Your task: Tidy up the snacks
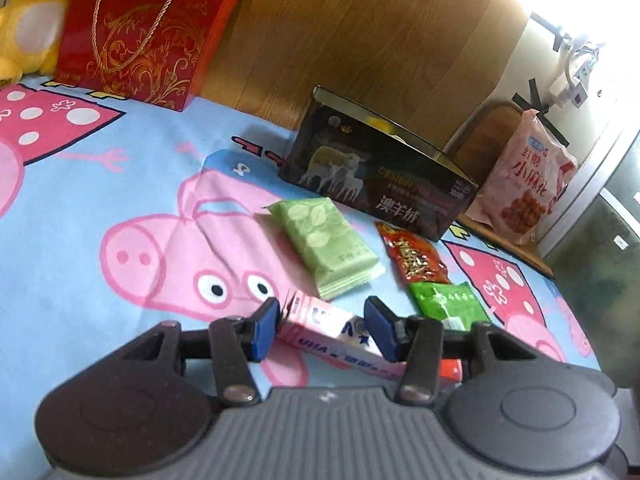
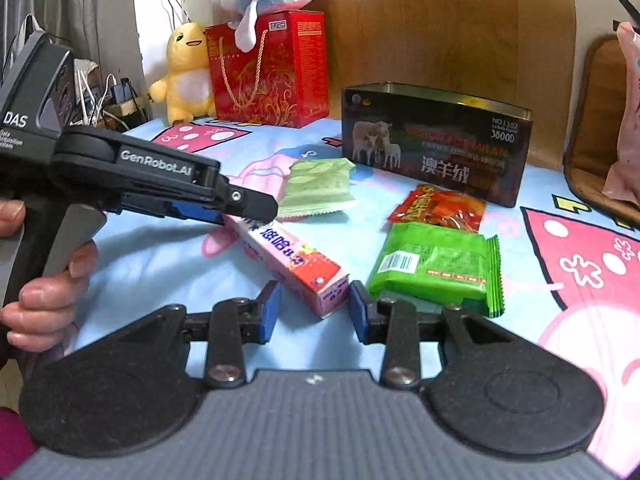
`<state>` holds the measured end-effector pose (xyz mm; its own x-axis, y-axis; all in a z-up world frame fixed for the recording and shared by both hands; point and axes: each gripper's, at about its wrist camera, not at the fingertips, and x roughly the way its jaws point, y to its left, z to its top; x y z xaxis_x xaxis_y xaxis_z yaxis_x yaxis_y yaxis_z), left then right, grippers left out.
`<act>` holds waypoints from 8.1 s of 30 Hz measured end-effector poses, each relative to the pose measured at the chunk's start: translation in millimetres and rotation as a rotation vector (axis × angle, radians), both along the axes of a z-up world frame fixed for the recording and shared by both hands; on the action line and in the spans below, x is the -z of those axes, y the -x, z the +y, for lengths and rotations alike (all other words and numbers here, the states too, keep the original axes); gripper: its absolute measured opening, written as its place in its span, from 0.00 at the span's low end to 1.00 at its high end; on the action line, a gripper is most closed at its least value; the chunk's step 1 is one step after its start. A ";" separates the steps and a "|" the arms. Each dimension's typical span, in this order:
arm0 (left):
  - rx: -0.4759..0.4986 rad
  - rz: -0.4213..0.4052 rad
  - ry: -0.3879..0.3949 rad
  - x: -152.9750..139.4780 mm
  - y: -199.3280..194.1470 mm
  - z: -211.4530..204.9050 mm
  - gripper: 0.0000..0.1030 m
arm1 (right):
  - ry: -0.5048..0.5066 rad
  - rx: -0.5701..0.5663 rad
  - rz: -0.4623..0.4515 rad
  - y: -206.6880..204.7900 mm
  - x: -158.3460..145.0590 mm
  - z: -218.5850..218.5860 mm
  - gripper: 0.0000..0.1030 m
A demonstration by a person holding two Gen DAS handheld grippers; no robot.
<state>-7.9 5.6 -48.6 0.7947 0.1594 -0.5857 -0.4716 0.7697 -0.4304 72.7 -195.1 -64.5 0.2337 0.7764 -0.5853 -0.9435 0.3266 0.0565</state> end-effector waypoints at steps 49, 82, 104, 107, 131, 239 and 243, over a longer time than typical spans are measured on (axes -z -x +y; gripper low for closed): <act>0.127 -0.067 -0.091 -58.0 -207.2 65.4 0.43 | -0.134 0.108 -0.340 -160.1 -42.7 59.6 0.43; -0.047 -0.054 0.164 -8.7 -27.3 67.1 0.44 | -0.182 0.191 0.091 -135.8 -28.0 10.3 0.37; 0.065 -0.050 0.140 -8.4 -55.4 38.5 0.43 | -0.043 -0.191 -0.103 -44.4 -5.4 71.1 0.38; 0.094 -0.078 0.083 -28.6 -67.5 33.4 0.43 | -0.098 -0.149 -0.160 -50.3 -18.5 65.5 0.38; 0.105 -0.174 -0.045 -72.8 -117.2 55.3 0.49 | -0.251 0.085 0.111 -177.2 -46.4 28.1 0.47; 0.176 -0.079 0.316 10.6 -12.5 -19.9 0.52 | -0.078 0.017 0.298 -24.7 -10.7 -32.5 0.35; 0.200 -0.125 0.301 -8.1 -11.0 -16.7 0.50 | -0.101 0.000 0.240 -22.2 -24.1 -22.9 0.32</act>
